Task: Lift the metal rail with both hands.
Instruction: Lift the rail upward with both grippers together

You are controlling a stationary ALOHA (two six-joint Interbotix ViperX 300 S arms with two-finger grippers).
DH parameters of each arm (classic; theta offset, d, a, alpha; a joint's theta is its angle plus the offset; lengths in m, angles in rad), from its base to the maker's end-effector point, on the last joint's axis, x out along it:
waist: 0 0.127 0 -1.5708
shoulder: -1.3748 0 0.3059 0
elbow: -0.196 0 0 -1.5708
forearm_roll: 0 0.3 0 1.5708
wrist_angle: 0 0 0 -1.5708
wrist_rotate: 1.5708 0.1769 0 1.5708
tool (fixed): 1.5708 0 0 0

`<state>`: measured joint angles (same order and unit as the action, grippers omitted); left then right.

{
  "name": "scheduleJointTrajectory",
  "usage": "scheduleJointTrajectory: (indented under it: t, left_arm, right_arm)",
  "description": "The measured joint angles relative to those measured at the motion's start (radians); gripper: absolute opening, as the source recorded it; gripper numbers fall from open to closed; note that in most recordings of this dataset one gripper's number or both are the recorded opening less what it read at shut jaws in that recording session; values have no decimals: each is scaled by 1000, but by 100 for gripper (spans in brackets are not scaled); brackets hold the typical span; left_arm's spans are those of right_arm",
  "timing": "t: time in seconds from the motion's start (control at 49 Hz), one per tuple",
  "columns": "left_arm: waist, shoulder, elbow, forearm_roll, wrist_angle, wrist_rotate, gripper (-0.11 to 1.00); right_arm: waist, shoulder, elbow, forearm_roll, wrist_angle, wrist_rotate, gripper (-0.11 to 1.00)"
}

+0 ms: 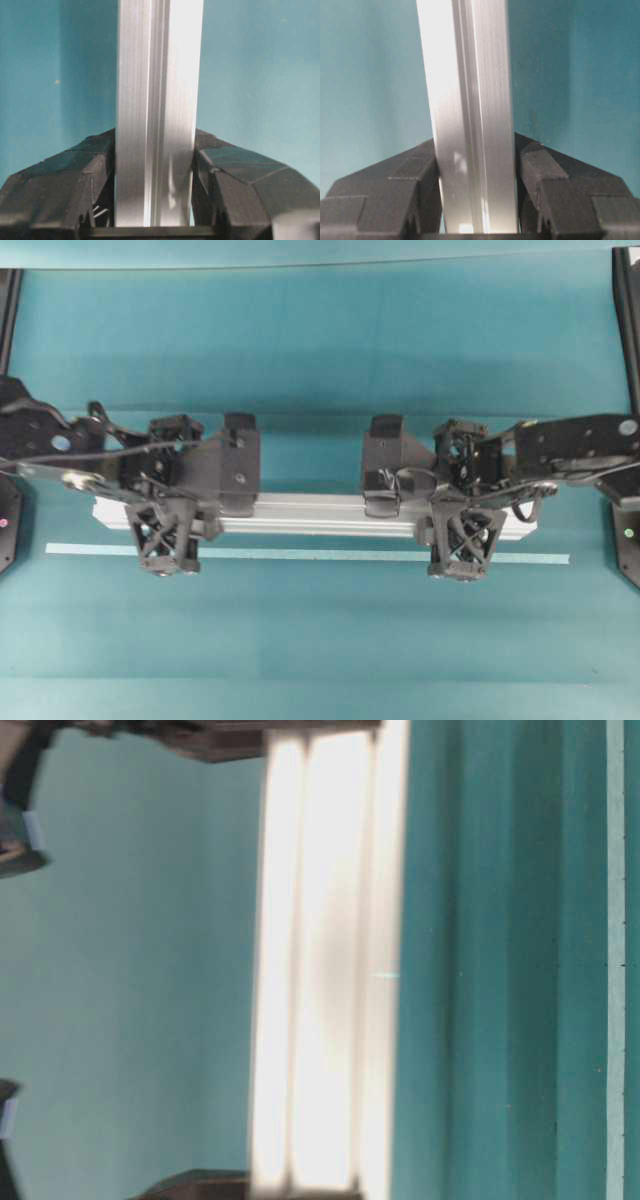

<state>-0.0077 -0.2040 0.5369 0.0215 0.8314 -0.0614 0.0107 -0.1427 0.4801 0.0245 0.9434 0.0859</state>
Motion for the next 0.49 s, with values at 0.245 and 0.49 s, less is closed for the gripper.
scheduleJointTrajectory:
  t: [0.245, 0.49]
  left_arm:
    - [-2, -31, -61, -2, 89, -9, 36]
    - [3, -38, -146, -2, 184, -6, 36]
  right_arm:
    - [-3, -5, -110, 0, 146, 0, 38]
    - [-9, -8, -236, 0, 305, 0, 38]
